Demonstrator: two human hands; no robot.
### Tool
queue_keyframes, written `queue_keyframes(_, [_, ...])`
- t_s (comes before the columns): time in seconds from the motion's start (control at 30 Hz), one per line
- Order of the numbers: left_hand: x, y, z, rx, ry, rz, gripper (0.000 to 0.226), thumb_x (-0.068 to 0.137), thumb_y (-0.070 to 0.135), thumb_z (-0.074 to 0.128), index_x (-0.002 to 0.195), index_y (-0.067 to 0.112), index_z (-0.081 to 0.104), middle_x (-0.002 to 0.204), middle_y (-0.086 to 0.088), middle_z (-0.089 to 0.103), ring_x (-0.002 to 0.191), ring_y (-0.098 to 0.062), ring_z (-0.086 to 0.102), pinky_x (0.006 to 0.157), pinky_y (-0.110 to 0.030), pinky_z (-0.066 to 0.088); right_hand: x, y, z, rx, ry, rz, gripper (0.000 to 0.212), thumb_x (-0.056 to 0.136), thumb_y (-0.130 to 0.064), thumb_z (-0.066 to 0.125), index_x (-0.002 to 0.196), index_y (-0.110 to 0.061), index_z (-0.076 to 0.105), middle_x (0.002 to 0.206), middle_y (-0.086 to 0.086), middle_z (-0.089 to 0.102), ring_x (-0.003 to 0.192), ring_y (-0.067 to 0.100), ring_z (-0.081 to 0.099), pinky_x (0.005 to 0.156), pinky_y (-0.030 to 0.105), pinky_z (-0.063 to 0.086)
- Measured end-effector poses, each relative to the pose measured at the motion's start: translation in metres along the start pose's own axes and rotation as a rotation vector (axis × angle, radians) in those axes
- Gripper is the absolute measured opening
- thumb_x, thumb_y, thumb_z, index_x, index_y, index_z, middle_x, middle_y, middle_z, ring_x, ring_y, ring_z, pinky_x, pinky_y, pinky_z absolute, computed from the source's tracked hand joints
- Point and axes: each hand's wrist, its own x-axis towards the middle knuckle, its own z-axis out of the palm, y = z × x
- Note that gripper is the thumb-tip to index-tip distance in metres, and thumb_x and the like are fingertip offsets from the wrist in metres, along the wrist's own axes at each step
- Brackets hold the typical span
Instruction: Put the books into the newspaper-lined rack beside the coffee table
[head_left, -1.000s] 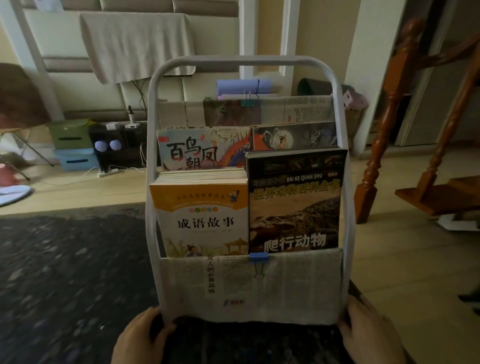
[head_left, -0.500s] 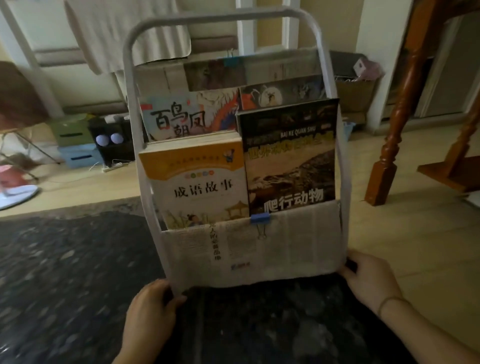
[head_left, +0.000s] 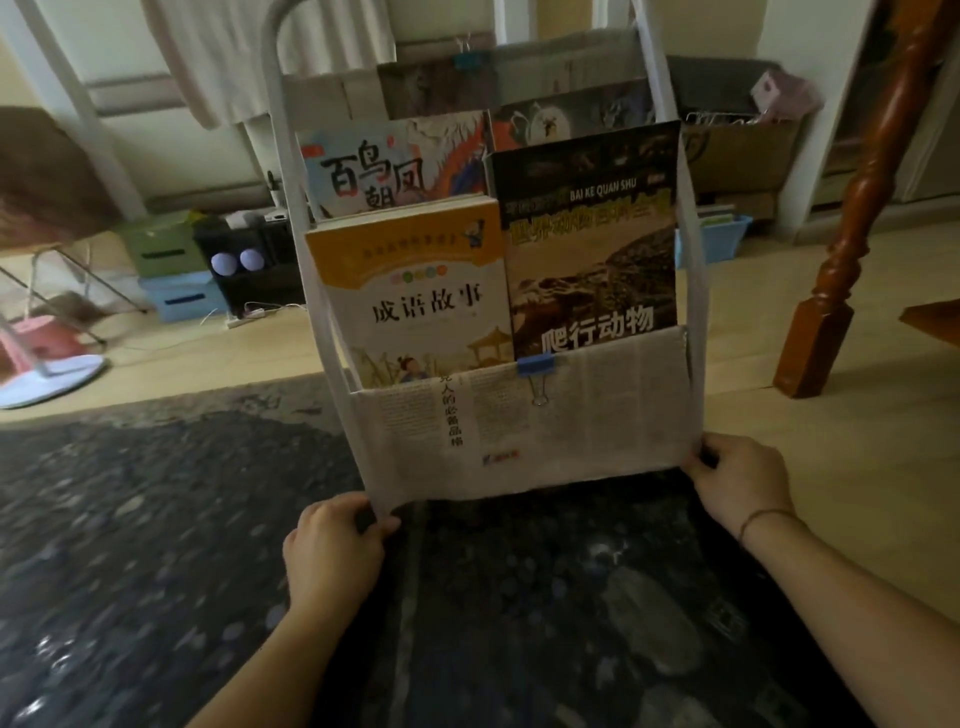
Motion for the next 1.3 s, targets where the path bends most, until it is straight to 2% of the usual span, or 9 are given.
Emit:
queue_keyframes(0.07, [0.004,0.0,0.002,0.006,0.023,-0.014,0.013,0.085,0.039,0.071,0.089,0.049,0.064,0.112,0.017,0.068,0.112,-0.016,0.057,0.098,-0.05,0.046,0.0,0.002,0.001,0.021,0.009,0.005,0.016,0.086,-0.027,0.07,0.095,-0.016,0.076,0.089,0.01,0.073,0.066,0.019,0.057,0.057,0.024,0.038])
queue_keyframes(0.23, [0.009,0.008,0.009,0.021,0.08,-0.052,0.015,0.09,0.037,0.067,0.104,0.038,0.072,0.124,0.013,0.063,0.124,-0.019,0.045,0.104,-0.047,0.032,0.003,0.001,0.001,-0.001,0.025,-0.002,0.02,0.086,-0.028,0.07,0.102,-0.017,0.075,0.088,0.009,0.073,0.068,0.023,0.06,0.063,0.025,0.046])
queue_keyframes(0.33, [0.006,0.008,0.01,0.036,0.069,-0.027,0.019,0.093,0.038,0.062,0.11,0.037,0.07,0.13,0.013,0.058,0.126,-0.018,0.038,0.106,-0.044,0.026,0.003,0.002,0.001,-0.034,0.028,-0.023,0.018,0.087,-0.028,0.069,0.099,-0.017,0.076,0.083,0.01,0.072,0.063,0.021,0.054,0.059,0.025,0.042])
queue_keyframes(0.47, [0.005,0.007,0.011,0.038,0.068,-0.03,0.02,0.093,0.038,0.061,0.111,0.034,0.071,0.131,0.012,0.057,0.127,-0.018,0.037,0.108,-0.044,0.024,0.004,0.004,0.003,-0.034,0.034,-0.037,0.014,0.088,-0.026,0.068,0.089,-0.014,0.076,0.073,0.007,0.068,0.058,0.017,0.051,0.054,0.025,0.036])
queue_keyframes(1.07, [0.009,0.001,0.015,0.055,0.093,-0.008,0.023,0.091,0.041,0.064,0.11,0.031,0.072,0.131,0.011,0.058,0.128,-0.021,0.036,0.108,-0.046,0.025,0.005,0.006,0.007,-0.095,0.057,-0.023,0.018,0.089,-0.031,0.065,0.085,-0.016,0.074,0.072,0.008,0.067,0.063,0.024,0.058,0.058,0.025,0.042])
queue_keyframes(1.13, [0.008,0.001,0.015,0.065,0.098,-0.001,0.022,0.091,0.041,0.065,0.11,0.032,0.072,0.13,0.011,0.059,0.129,-0.021,0.038,0.108,-0.047,0.027,0.004,0.005,0.007,-0.068,0.056,-0.024,0.018,0.091,-0.029,0.064,0.089,-0.014,0.073,0.075,0.009,0.067,0.065,0.024,0.058,0.06,0.027,0.045])
queue_keyframes(1.23, [0.006,0.001,0.007,-0.05,0.076,0.017,0.016,0.088,0.036,0.069,0.104,0.039,0.071,0.119,0.015,0.065,0.123,-0.017,0.049,0.109,-0.046,0.036,-0.001,-0.006,0.001,-0.005,-0.007,0.017,0.021,0.096,-0.028,0.055,0.102,-0.012,0.068,0.078,0.008,0.063,0.068,0.024,0.057,0.066,0.033,0.052])
queue_keyframes(1.27, [0.0,-0.002,0.005,-0.119,0.081,0.06,0.018,0.087,0.032,0.071,0.103,0.039,0.07,0.116,0.014,0.067,0.117,-0.014,0.055,0.108,-0.044,0.041,-0.005,-0.003,0.001,-0.003,-0.034,0.027,0.024,0.099,-0.029,0.049,0.107,-0.013,0.065,0.083,0.006,0.063,0.072,0.023,0.058,0.07,0.035,0.054])
queue_keyframes(1.3, [-0.009,-0.005,0.001,-0.168,0.065,0.066,0.021,0.087,0.028,0.072,0.106,0.036,0.071,0.115,0.011,0.068,0.111,-0.01,0.058,0.106,-0.039,0.044,-0.013,-0.001,0.0,-0.056,-0.083,0.05,0.03,0.1,-0.032,0.042,0.117,-0.016,0.06,0.096,0.006,0.065,0.081,0.024,0.06,0.078,0.037,0.053])
